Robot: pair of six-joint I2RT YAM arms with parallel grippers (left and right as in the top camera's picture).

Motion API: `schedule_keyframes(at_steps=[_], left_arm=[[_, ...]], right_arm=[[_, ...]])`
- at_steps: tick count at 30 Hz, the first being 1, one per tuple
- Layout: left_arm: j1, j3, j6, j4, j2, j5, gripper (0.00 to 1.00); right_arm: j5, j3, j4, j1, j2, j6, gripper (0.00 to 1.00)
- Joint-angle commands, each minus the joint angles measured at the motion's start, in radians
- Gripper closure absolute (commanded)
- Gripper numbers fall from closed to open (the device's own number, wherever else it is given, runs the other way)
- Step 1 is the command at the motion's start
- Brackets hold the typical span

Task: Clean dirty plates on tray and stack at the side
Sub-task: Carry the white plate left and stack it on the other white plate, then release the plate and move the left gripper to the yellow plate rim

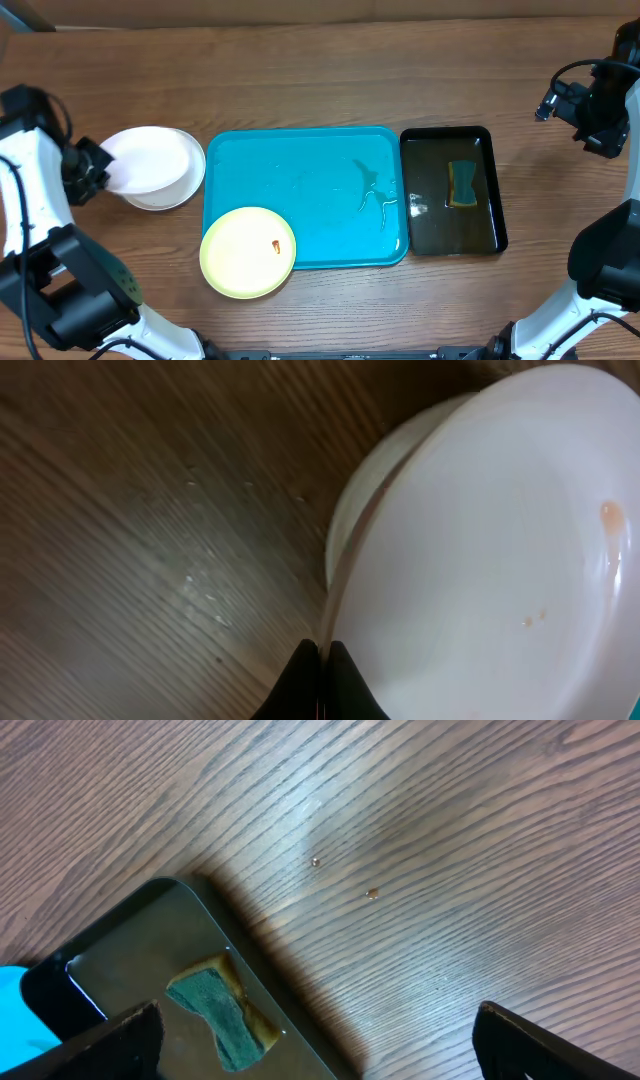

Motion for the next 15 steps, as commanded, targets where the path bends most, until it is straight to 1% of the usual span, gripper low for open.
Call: schedule_keyframes(at_steps=[1,6,7,8,9,10,11,12,13,15], left_arm=[[0.021,-0.055,-0.021,0.048,-0.031,-0.005,0.96],[0.01,-0.108,-0.02,0.102,-0.031,-0.004,0.96],[0.007,-0.111,-0.02,0.106,-0.031,-0.004,0.95],[0.005,-0.113,-0.02,0.107,-0.031,-0.004,0.89],[0.003,-0.113,-0.019,0.106,-0.031,0.005,0.78],[0.003,-0.113,-0.013,0.106,-0.031,0.033,0.64],[0.004,-0.112,0.014,0.105,-0.031,0.083,0.44],[0.004,-0.111,0.062,0.103,-0.031,0.161,0.33],[0.003,-0.111,0.108,0.101,-0.031,0.244,0.27],[-0.002,-0.111,0.167,0.076,-0.032,0.377,0.25]], right_arm=[[0.002,0.014,0.003,-0.005,-0.014,0.003,0.0],[0.002,0.014,0.003,-0.005,-0.014,0.003,0.0],[0.002,0.014,0.003,-0.005,-0.014,0.003,0.0],[0.002,0.014,0.003,-0.005,-0.014,0.003,0.0],[0.002,0.014,0.003,-0.005,-0.014,0.003,0.0],[0.002,0.014,0.003,-0.005,-0.014,0.003,0.0],[0.002,0.014,0.003,-0.005,-0.014,0.003,0.0],[0.002,0.014,0.003,-0.005,-0.014,0.003,0.0],[0.002,0.014,0.003,-0.005,-0.014,0.003,0.0],[0.002,0.014,0.003,-0.005,-0.014,0.003,0.0]])
